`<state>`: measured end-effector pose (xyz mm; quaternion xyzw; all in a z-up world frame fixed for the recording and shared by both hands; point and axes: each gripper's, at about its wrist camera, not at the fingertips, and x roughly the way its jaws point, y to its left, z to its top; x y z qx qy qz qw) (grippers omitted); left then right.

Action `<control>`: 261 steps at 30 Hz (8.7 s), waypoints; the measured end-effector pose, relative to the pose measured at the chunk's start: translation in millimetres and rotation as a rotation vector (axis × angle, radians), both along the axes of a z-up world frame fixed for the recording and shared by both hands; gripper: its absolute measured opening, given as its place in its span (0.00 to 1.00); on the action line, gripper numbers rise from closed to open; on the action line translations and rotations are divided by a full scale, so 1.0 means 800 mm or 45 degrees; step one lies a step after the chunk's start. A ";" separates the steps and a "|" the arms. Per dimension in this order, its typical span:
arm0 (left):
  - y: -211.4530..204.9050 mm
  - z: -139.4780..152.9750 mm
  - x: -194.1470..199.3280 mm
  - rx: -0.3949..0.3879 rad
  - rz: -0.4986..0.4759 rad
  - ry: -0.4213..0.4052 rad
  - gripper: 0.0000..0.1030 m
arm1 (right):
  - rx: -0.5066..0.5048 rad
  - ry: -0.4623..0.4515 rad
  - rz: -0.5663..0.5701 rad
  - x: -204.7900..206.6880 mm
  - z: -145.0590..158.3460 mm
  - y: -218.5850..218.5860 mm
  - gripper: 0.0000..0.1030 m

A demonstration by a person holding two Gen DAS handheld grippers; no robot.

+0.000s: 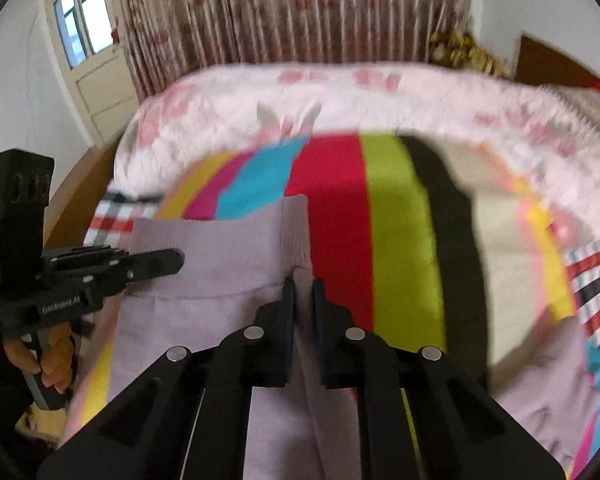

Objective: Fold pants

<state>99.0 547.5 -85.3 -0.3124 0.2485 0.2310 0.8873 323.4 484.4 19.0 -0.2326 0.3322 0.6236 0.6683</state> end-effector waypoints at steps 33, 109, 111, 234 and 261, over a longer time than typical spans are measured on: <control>-0.114 -0.014 0.089 0.000 -0.414 0.230 0.96 | -0.086 0.348 -0.829 0.204 -0.071 -0.236 0.33; -0.010 -0.024 -0.015 -0.231 -0.162 0.070 0.11 | -0.068 0.074 -0.223 0.008 -0.034 -0.035 0.10; -0.008 -0.020 -0.024 -0.255 -0.146 0.013 0.13 | -0.042 0.096 -0.221 0.010 -0.030 -0.039 0.15; -0.207 -0.040 -0.104 -0.643 -0.371 -0.041 0.10 | -0.046 0.132 -0.152 -0.231 -0.041 -0.273 0.29; -0.248 0.028 -0.020 -0.040 -0.447 0.184 0.95 | 0.057 0.132 -0.775 -0.097 -0.007 -0.418 0.73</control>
